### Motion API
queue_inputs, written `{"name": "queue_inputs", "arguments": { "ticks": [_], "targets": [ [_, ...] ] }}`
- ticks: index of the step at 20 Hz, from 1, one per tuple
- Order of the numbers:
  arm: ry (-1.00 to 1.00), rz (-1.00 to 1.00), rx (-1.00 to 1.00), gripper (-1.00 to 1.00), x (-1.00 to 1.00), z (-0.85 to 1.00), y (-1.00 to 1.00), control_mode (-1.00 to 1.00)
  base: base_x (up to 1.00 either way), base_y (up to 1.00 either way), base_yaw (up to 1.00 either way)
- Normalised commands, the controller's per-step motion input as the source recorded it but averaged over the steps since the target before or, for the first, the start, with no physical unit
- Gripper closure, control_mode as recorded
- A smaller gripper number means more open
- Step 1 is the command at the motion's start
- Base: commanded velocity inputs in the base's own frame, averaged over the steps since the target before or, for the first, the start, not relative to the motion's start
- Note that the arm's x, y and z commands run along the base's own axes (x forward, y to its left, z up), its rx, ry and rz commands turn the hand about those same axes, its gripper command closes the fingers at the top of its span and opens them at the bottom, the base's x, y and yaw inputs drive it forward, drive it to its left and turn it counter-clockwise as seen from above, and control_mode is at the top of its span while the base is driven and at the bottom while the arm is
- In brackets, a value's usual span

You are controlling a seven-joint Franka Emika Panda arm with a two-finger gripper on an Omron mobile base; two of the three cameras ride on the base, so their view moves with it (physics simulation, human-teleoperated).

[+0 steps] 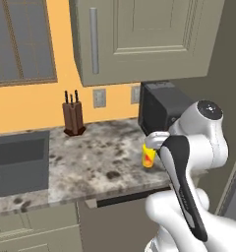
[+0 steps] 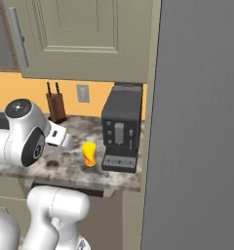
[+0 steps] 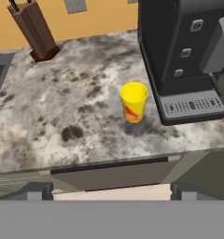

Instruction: Place the pitcher and cup on the dining counter for serving.

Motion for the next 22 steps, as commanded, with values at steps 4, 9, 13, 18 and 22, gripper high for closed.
{"name": "queue_inputs", "arguments": {
  "ticks": [4,9,13,18,22],
  "targets": [
    [0.00,0.00,0.00,-1.00,0.00,0.00,0.00,1.00,0.44,0.00,0.00],
    [0.00,0.00,0.00,-1.00,0.06,0.00,0.00,-1.00,0.28,0.00,0.00],
    [0.14,-0.04,0.00,-1.00,0.67,-0.12,0.00,-1.00,0.00,0.00,0.00],
    [0.31,-0.01,-0.02,-1.00,0.71,-0.53,0.00,-1.00,0.00,0.00,0.00],
    [0.29,0.00,0.00,-1.00,0.72,-0.72,0.00,-1.00,0.00,0.00,0.00]
  ]
}}
